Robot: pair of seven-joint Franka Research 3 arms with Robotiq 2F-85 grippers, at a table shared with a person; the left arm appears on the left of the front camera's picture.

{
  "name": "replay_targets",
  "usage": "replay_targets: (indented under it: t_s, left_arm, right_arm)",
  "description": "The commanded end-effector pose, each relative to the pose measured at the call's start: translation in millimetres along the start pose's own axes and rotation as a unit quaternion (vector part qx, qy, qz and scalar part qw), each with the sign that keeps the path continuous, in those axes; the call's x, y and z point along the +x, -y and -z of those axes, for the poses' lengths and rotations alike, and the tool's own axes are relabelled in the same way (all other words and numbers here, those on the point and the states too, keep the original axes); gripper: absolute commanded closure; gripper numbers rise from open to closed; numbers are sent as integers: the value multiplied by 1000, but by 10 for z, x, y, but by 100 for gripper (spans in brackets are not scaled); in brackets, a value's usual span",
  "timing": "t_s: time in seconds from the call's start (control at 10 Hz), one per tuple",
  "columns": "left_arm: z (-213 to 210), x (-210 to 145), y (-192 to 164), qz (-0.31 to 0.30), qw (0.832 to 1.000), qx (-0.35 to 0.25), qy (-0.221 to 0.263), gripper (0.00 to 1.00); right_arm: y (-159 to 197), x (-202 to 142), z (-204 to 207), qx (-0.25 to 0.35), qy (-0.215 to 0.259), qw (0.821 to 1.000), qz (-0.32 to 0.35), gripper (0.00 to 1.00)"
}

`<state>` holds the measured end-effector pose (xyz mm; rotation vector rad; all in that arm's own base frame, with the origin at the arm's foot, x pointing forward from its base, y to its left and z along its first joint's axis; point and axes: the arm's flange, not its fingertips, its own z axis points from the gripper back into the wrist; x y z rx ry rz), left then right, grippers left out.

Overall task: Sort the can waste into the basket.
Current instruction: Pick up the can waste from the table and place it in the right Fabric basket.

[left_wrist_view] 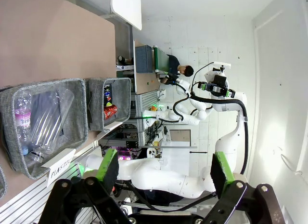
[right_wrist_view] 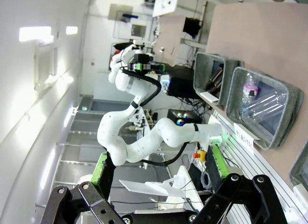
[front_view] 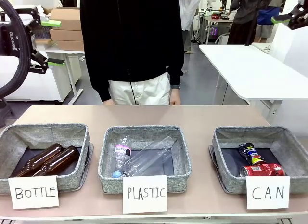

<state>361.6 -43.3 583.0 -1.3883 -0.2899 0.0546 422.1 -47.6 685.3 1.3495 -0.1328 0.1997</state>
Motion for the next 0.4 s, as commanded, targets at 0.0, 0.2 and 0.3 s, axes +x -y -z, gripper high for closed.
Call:
replay_targets:
  t_s: [0.0,0.2,0.3]
  left_arm:
    - [-33,-12,1,4,1000,0,-7,0]
    - [-33,-12,1,4,1000,0,-7,0]
    - [-33,-12,1,4,1000,0,-7,0]
  right_arm:
    - [16,-24,5,-2,-3,1000,-10,0]
    - [16,-24,5,-2,-3,1000,-10,0]
    - [16,-24,5,-2,-3,1000,-10,0]
